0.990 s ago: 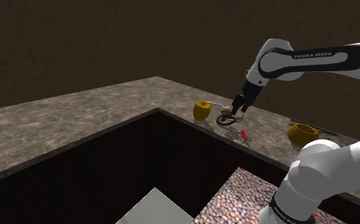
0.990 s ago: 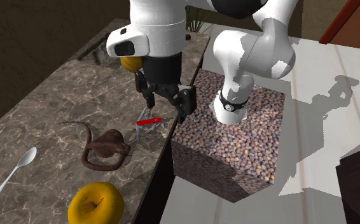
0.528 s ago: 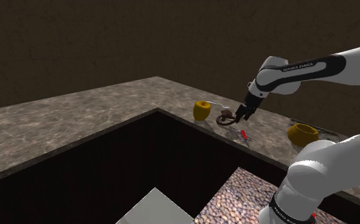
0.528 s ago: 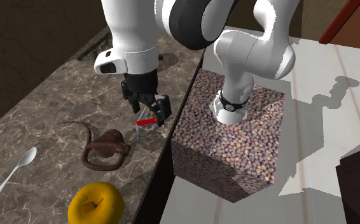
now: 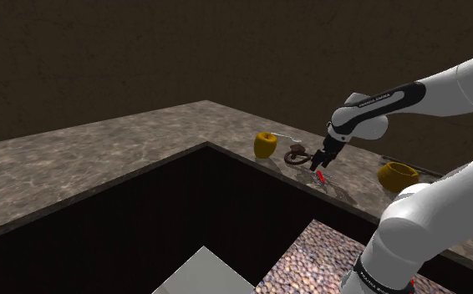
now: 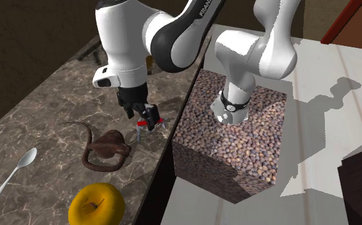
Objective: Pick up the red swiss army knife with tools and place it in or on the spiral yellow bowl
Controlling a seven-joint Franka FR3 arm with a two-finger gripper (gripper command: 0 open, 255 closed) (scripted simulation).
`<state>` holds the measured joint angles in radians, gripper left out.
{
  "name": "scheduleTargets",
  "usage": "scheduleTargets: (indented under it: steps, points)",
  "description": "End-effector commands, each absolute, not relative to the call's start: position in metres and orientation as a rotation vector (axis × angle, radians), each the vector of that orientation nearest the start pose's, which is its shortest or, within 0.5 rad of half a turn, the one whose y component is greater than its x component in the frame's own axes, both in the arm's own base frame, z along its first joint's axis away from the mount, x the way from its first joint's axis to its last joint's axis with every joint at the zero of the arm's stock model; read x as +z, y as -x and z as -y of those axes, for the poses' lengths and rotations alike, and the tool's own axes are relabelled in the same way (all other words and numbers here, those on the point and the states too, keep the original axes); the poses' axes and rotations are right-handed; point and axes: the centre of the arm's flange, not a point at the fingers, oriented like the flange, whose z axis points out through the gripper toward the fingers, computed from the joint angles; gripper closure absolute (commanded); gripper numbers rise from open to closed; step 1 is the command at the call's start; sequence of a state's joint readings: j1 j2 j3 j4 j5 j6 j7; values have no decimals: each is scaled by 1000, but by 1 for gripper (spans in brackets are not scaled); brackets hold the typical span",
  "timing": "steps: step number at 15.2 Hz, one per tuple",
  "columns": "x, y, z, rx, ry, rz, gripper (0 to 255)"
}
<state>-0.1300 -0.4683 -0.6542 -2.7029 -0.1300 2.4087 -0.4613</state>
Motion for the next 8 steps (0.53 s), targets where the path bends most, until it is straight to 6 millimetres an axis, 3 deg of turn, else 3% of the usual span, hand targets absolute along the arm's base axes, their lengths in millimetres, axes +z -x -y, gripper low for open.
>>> scheduleTargets:
  steps: [1, 4, 8]
  points:
    - [345, -289, 266, -286, 3017, -286, 0]
    - [327, -293, 265, -286, 3017, -286, 0]
    - [327, -293, 265, -286, 3017, -286, 0]
